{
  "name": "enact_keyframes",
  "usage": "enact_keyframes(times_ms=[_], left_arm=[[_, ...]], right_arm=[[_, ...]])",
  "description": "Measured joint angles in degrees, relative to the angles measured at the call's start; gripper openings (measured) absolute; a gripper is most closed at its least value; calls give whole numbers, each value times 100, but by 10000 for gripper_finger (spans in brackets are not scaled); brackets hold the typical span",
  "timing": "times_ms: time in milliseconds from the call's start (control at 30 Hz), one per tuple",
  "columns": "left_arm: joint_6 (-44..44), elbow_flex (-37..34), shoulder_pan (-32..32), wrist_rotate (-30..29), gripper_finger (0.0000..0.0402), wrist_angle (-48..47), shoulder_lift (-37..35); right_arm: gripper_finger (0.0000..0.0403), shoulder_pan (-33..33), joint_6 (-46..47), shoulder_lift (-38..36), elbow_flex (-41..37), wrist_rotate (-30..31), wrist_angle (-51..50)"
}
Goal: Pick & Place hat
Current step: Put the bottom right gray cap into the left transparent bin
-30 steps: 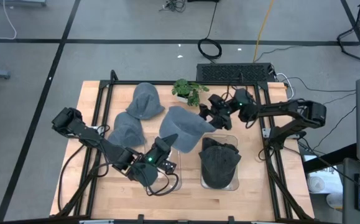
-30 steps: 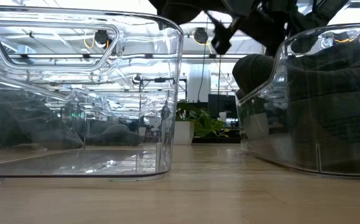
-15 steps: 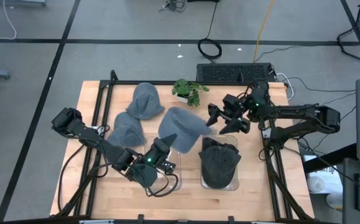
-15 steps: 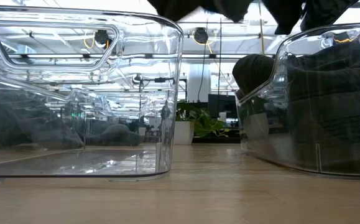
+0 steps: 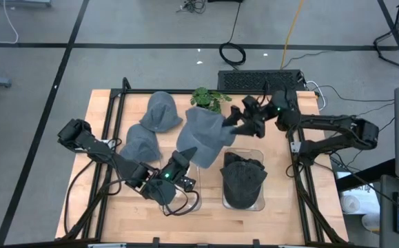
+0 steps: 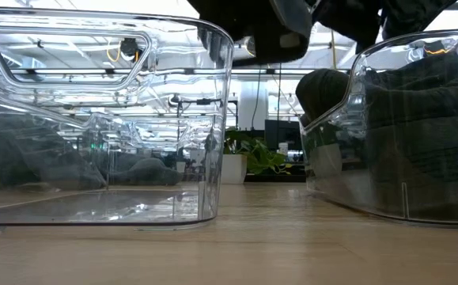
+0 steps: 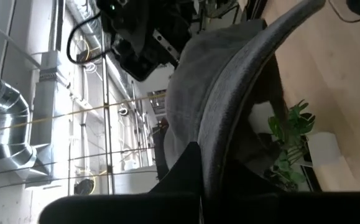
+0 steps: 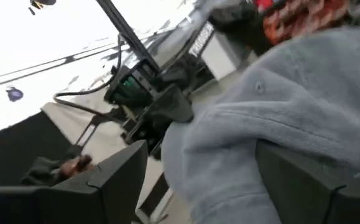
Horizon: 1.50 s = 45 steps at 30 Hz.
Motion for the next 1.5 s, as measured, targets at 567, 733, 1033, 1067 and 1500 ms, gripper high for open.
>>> enact_keyframes(times_ms=[567,733,1033,1067,1500], left_arm=[[123,-2,-104,85,9,3,0],[125,-2,-91,101,9,11,0],[103,-2,-78,107,9,26,0],[103,-2,-68,107,9,24,0],[24,-2,5,131,9,58,-7]], right_arm=[[288,-1345,179,113,256,-814,-1531],[288,-871,179,334,256,-881,-1441],[288,7,617,1051,256,-627,85],[288,78,761,1120,259,-678,277],[281,934,769,1325,1120,-1381,524]])
